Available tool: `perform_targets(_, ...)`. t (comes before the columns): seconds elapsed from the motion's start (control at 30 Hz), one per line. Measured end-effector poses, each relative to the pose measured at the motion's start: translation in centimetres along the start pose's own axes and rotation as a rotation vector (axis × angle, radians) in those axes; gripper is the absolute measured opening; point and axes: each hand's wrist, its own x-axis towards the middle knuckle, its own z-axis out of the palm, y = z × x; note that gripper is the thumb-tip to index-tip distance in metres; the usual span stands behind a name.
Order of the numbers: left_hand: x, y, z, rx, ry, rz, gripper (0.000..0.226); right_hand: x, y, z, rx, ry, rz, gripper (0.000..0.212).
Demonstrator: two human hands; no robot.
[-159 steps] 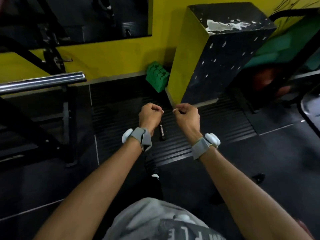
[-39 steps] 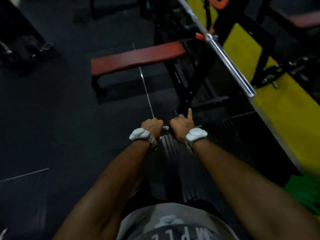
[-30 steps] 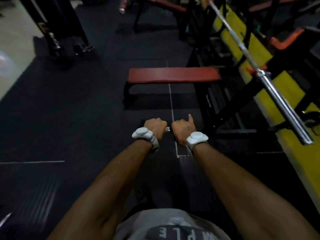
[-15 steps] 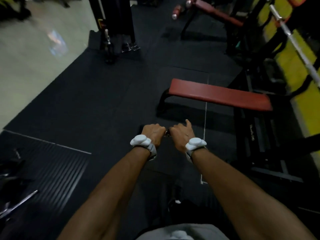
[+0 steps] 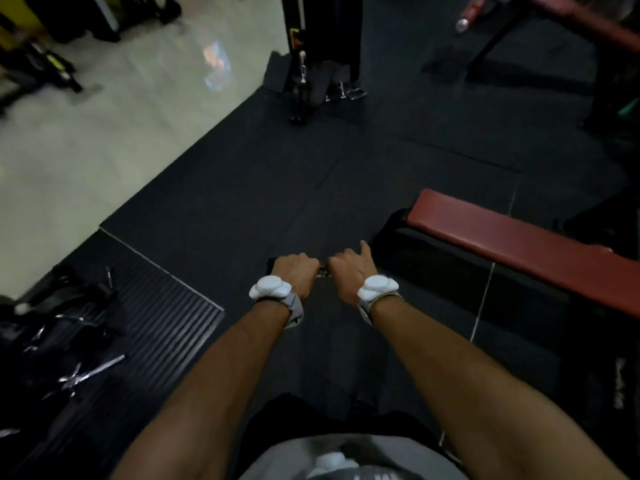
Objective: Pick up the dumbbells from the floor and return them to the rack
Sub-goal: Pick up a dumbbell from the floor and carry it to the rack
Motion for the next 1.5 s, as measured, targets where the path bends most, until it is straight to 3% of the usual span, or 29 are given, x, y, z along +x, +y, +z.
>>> perform_targets(0.17,7.6,-3.7,-2.6,-0.043,-0.011,-0.1,0.025,9.8,3.5,-2.5,-0.019,0.004,-0.079,0.03)
perform_targets(0.43,19.8,-9.6,-2.1,-0.094,-0.021,-0.081,0.022,22.7,6.9,-2.5,-0.045,-0.014,-0.106,0.023)
perform_targets(0.67,35.9,-19.2,-5.2,-0.145,-0.007,0.016,0.02,39.1,10.9,-7.6,-0.042,-0.083,-0.028,0.019)
perform_targets(0.9,50.1,-25.8,-11.3,-0.084,0.06,0.108,0.017,51.8,16.3,-13.2,-0.063,0.006,0.106,0.02)
perform_targets(1.17,71.4,-29.7,-19.1,-0.031,0.191,0.208,0.02,69.5,29.8,-18.7,-0.056,0.087,0.194,0.021)
perform_targets(1.33,85.6,-31.3,-28.1,-0.037,0.263,0.197,0.024,80.8,40.1,-25.3,-0.044,0.145,0.253,0.02)
perform_targets(1.5,93.2,-31.9,-30.9,-0.002,0.288,0.213,0.021,86.3,45.1,-27.7,-0.011,0.168,0.307,0.018)
